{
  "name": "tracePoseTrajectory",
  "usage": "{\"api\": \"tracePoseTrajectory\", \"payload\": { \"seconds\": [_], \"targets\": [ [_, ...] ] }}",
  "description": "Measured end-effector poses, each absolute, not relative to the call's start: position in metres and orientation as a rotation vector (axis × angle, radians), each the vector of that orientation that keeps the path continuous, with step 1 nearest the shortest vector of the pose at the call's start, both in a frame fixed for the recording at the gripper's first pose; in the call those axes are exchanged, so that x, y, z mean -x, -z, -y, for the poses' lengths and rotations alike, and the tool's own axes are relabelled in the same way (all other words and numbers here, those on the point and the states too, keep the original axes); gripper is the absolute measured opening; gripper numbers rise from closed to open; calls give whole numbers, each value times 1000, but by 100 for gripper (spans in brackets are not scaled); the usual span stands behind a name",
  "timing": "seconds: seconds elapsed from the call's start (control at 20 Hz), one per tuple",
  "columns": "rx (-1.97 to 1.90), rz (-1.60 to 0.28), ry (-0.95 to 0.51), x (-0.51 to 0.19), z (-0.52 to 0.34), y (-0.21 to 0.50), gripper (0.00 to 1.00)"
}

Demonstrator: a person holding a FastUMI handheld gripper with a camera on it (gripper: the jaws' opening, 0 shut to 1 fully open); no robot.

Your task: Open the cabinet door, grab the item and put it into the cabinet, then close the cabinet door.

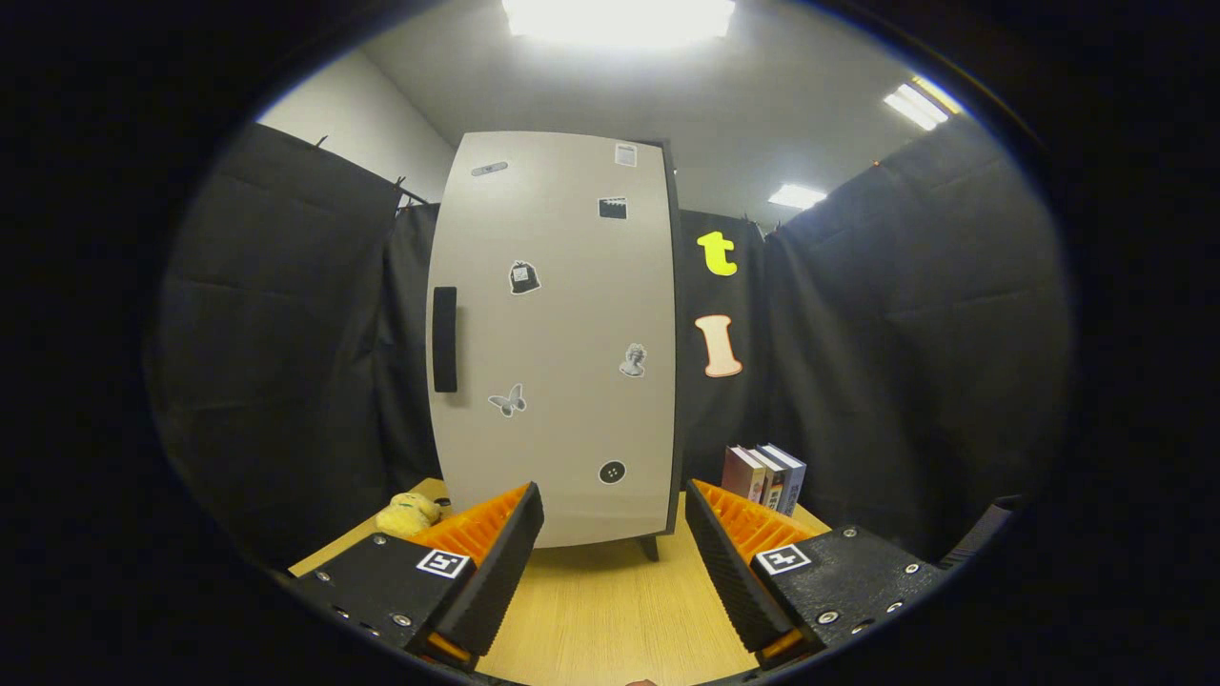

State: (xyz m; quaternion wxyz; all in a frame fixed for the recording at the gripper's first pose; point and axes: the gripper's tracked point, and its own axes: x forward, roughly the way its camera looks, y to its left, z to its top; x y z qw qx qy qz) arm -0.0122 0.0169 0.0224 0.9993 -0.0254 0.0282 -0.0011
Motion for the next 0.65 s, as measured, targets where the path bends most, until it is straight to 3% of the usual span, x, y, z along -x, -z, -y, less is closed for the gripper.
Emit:
{"api": "tracePoseTrajectory", "payload": {
  "seconds": [0.65],
  "targets": [
    [53, -70, 3, 17, -17, -9, 93]
  ]
}}
